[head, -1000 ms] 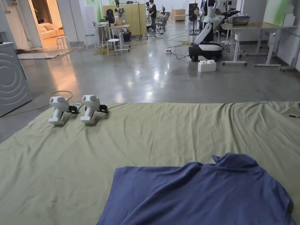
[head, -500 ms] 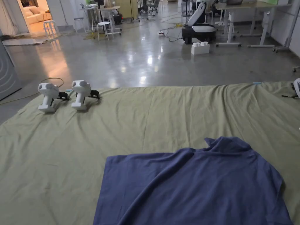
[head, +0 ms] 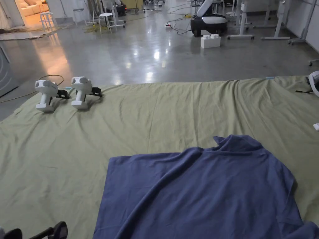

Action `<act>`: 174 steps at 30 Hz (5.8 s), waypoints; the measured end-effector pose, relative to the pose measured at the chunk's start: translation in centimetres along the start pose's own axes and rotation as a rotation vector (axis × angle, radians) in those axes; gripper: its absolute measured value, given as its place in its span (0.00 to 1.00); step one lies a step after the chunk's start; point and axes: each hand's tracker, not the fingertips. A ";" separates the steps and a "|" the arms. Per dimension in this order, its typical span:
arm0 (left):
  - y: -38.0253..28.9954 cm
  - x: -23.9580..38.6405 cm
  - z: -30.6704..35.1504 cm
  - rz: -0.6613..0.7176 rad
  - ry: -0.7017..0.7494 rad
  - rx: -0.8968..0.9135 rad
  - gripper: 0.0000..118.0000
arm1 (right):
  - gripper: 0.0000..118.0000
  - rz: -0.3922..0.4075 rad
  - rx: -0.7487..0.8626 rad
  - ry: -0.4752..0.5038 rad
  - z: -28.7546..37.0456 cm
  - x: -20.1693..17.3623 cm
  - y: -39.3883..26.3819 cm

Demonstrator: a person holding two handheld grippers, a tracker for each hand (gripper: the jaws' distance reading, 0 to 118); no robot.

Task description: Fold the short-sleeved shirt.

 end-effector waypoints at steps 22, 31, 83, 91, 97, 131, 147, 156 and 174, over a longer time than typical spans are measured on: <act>3.8 10.1 11.1 -0.145 -0.053 0.351 0.02 | 0.04 0.198 0.371 0.093 13.1 -9.9 3.5; 3.6 9.0 10.7 -0.146 -0.056 0.297 0.02 | 0.04 0.197 0.359 0.093 12.2 -9.1 2.6; -8.2 4.8 -13.2 -0.263 -0.059 -0.699 0.06 | 0.71 -0.239 -0.494 0.035 -8.6 4.8 -5.2; -7.8 4.2 -12.5 -0.221 -0.074 -0.679 0.06 | 0.05 -0.141 -0.512 -0.052 -8.6 2.8 -4.2; -5.7 4.5 -8.7 -0.154 -0.097 -0.520 0.06 | 0.04 -0.193 -0.381 0.020 -5.0 1.6 -2.6; 0.0 1.3 -29.5 -0.009 -0.063 -0.471 0.21 | 0.07 -0.004 -0.348 -0.028 -28.0 -2.7 5.1; 6.3 5.9 -1.7 -0.144 -0.104 0.193 0.98 | 0.84 0.111 0.117 0.090 -2.5 -4.1 6.6; 2.8 9.9 8.0 -0.125 -0.077 0.271 0.74 | 0.50 0.121 0.276 0.149 9.6 -9.0 1.9; 2.0 10.1 7.1 -0.064 -0.091 0.127 0.02 | 0.06 0.196 0.266 0.121 11.1 -11.6 1.6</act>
